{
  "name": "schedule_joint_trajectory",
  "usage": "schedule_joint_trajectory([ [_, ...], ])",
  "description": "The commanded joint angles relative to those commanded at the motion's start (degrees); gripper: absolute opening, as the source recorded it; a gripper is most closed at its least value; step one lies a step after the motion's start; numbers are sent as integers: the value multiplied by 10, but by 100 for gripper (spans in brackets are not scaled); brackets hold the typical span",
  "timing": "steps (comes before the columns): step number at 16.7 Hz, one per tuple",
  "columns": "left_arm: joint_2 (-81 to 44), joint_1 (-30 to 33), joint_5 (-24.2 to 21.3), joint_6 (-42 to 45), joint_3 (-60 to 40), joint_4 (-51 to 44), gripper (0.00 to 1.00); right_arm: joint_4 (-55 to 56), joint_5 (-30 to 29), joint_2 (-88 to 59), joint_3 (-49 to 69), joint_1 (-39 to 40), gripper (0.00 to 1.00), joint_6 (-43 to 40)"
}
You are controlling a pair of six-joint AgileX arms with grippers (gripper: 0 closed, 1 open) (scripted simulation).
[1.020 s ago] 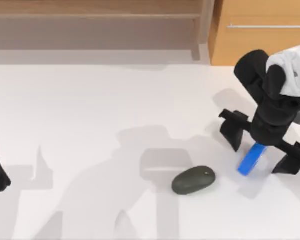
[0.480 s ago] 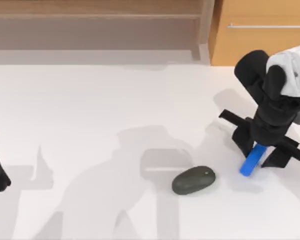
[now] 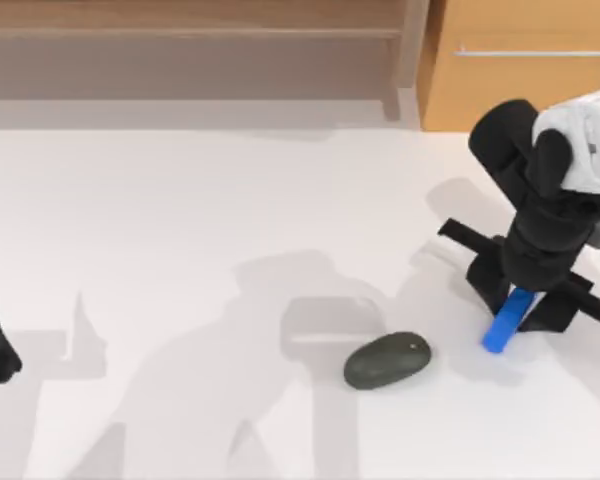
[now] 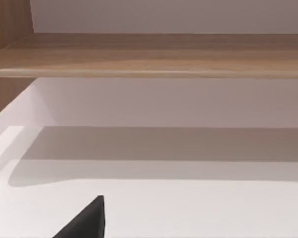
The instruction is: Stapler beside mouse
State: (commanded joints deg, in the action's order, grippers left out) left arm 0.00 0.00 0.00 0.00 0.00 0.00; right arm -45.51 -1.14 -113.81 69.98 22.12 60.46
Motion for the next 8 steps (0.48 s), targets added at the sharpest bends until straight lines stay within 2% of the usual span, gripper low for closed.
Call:
schedule_joint_trajectory([
  [8,0,0,0,0,0,0,100,-61,0,29,32,0,0,-1],
])
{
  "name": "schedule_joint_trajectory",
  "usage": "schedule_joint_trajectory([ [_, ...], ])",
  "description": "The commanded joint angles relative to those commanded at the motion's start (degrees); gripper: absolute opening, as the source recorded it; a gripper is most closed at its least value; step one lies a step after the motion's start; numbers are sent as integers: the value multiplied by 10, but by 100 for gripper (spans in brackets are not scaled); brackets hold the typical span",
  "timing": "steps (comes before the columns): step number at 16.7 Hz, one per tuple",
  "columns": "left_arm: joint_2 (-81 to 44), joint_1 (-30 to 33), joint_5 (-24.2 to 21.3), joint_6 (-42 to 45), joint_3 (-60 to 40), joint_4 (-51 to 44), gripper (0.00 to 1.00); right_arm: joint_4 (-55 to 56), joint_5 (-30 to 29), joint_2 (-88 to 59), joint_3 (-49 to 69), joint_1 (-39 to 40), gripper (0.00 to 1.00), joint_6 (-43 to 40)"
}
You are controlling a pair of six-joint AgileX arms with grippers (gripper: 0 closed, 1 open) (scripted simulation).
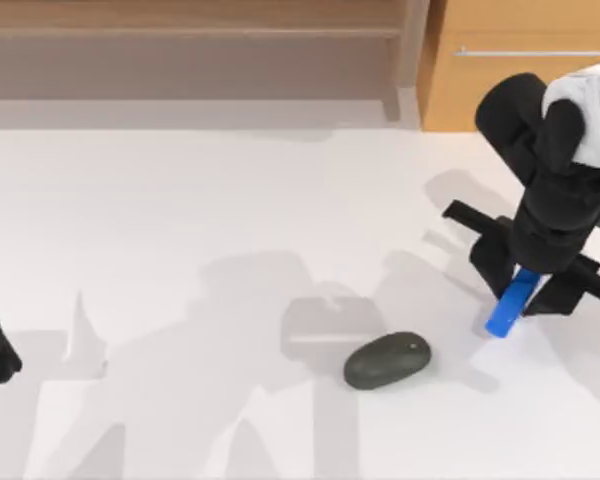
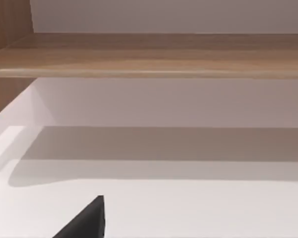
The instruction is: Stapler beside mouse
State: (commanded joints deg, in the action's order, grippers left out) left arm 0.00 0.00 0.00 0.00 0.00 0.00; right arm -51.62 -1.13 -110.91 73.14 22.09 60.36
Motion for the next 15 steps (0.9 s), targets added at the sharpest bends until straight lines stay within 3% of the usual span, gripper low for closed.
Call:
schedule_joint_trajectory([
  [7,0,0,0,0,0,0,100,-18,-3,-22,36,8,0,-19],
  [15,0,0,0,0,0,0,100,-140,-7,-186,306,43,0,-122],
])
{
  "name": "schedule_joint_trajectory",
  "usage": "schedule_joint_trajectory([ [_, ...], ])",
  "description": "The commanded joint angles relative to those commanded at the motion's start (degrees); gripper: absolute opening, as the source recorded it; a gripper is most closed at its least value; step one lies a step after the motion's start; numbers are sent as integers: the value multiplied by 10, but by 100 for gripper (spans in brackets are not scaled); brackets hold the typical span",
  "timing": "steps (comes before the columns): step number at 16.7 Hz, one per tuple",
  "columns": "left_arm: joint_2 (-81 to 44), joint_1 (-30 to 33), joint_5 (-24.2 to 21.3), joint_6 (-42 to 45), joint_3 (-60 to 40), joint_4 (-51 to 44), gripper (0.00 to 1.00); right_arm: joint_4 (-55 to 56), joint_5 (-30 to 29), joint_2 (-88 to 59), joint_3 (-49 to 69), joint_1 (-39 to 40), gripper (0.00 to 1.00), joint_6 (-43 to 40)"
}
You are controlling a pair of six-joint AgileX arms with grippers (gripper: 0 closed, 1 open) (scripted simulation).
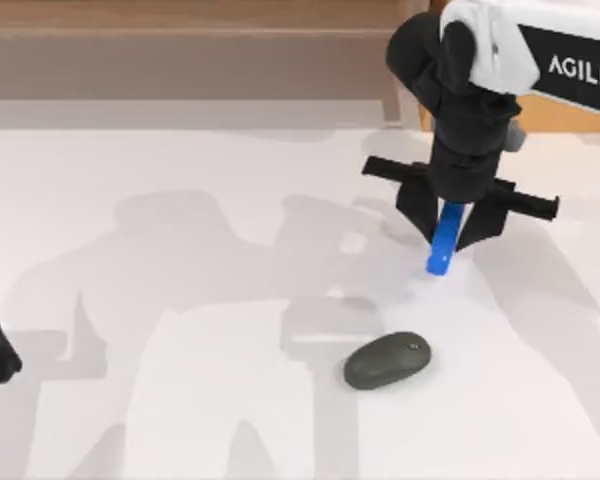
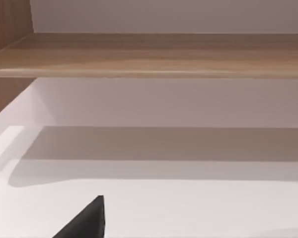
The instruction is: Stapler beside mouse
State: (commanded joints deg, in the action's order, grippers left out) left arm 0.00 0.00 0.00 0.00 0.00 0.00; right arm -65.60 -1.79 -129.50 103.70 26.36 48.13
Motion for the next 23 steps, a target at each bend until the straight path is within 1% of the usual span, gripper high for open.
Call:
schedule_joint_trajectory([
  [7,0,0,0,0,0,0,100,-114,7,-135,253,25,0,-119],
  [10,0,0,0,0,0,0,100,-142,8,-169,325,31,0,-152],
  [12,0,0,0,0,0,0,100,-150,9,-179,344,32,0,-160],
  [17,0,0,0,0,0,0,100,-149,9,-177,344,29,0,-159],
  [23,0,0,0,0,0,0,100,-90,41,-171,369,21,0,-167],
])
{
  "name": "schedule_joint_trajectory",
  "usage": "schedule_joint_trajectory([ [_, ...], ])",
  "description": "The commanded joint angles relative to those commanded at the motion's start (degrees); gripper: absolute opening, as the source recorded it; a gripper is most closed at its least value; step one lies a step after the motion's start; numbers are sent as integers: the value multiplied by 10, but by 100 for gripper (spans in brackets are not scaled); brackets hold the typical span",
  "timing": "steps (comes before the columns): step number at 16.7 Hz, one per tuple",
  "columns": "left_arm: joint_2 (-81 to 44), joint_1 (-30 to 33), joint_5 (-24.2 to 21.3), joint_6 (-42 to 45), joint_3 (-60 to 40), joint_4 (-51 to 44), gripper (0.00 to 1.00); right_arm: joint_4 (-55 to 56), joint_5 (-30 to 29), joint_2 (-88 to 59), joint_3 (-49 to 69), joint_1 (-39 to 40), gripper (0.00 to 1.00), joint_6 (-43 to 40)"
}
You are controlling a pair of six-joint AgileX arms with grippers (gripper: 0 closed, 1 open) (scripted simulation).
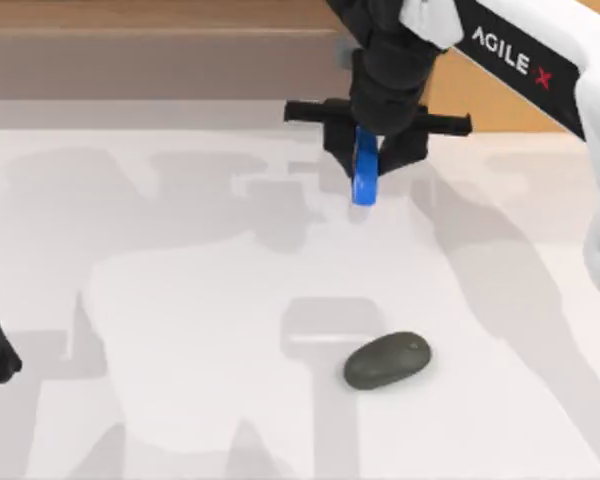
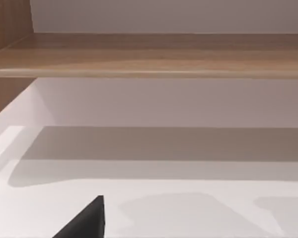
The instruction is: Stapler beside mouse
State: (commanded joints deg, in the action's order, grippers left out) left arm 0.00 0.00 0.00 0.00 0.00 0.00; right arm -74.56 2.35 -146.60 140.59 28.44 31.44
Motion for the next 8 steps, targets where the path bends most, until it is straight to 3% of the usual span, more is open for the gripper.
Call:
schedule_joint_trajectory([
  [8,0,0,0,0,0,0,100,67,22,23,-4,6,0,-4],
])
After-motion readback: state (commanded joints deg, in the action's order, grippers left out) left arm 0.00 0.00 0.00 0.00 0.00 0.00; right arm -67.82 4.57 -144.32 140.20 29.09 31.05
